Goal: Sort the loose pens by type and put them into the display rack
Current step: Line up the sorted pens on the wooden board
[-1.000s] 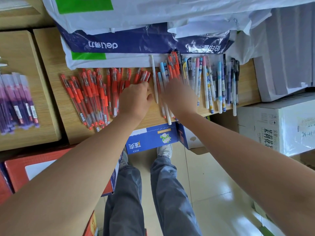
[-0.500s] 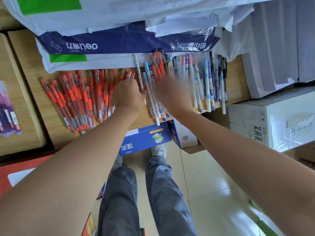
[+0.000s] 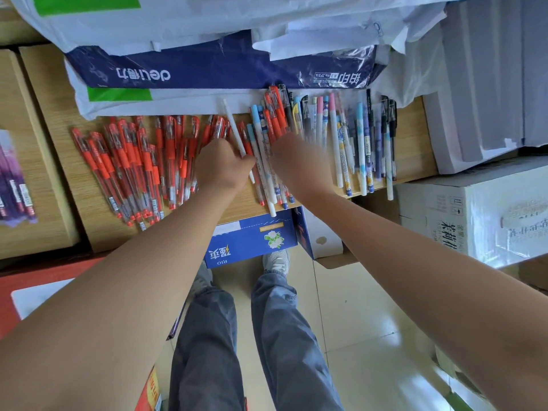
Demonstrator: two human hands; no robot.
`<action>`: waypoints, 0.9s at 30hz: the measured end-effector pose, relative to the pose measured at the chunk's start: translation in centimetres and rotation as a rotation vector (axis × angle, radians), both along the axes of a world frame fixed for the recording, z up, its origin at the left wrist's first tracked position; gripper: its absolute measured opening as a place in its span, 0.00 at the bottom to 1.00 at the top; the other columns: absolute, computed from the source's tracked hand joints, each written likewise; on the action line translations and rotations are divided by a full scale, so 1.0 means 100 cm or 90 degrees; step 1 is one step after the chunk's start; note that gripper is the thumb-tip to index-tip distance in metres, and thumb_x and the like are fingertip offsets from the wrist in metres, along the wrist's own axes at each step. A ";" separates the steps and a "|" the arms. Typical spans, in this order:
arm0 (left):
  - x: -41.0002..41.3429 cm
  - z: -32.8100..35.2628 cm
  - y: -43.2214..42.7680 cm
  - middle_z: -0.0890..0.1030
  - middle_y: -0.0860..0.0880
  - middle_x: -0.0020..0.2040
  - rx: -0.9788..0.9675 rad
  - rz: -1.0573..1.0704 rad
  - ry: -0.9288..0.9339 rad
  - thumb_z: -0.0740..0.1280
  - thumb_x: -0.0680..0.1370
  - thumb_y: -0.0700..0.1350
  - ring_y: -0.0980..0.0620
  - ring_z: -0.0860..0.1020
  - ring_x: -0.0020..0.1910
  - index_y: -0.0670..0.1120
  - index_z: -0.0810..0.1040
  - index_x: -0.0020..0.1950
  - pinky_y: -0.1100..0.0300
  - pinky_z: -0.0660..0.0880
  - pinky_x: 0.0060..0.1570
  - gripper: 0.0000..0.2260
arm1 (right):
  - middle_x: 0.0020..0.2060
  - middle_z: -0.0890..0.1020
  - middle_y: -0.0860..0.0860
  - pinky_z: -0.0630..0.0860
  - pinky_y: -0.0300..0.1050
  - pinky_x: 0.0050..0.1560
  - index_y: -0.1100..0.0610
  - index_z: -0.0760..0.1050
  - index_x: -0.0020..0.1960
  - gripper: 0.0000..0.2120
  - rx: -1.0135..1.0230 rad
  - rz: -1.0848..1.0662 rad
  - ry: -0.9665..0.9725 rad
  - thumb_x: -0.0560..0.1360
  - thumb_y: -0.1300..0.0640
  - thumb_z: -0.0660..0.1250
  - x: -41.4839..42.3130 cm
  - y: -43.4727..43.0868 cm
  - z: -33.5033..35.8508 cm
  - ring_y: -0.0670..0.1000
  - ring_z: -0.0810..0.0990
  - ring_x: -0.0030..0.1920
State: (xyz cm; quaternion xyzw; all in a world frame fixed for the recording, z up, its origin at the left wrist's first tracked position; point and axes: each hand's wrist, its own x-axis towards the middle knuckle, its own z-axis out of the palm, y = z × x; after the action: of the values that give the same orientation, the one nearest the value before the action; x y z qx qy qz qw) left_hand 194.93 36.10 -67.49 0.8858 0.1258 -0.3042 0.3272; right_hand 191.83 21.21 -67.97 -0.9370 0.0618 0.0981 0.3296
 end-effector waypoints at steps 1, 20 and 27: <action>-0.002 0.003 0.002 0.82 0.41 0.33 -0.023 0.011 0.000 0.67 0.73 0.49 0.43 0.82 0.32 0.37 0.78 0.38 0.47 0.80 0.39 0.15 | 0.36 0.82 0.50 0.78 0.45 0.32 0.59 0.78 0.49 0.05 0.008 0.004 0.006 0.75 0.60 0.66 0.000 0.000 0.001 0.48 0.79 0.33; -0.040 0.045 0.121 0.82 0.48 0.49 -0.043 -0.038 -0.170 0.66 0.77 0.38 0.51 0.79 0.47 0.44 0.81 0.52 0.59 0.75 0.48 0.06 | 0.34 0.77 0.51 0.72 0.41 0.33 0.56 0.75 0.50 0.08 0.293 0.035 0.265 0.81 0.54 0.59 0.036 0.101 0.046 0.48 0.74 0.32; -0.041 0.045 0.244 0.79 0.42 0.54 0.206 -0.046 -0.246 0.67 0.73 0.40 0.41 0.75 0.57 0.44 0.79 0.55 0.48 0.72 0.56 0.11 | 0.32 0.75 0.49 0.64 0.34 0.25 0.59 0.78 0.59 0.14 0.165 0.150 0.204 0.77 0.65 0.59 0.050 0.210 0.056 0.43 0.68 0.26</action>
State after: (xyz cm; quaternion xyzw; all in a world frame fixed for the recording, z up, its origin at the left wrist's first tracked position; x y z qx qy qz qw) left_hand 190.81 60.51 -63.02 0.9723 0.0761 -0.1168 0.1879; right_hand 196.82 42.17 -62.36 -0.8600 -0.0095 0.2900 0.4198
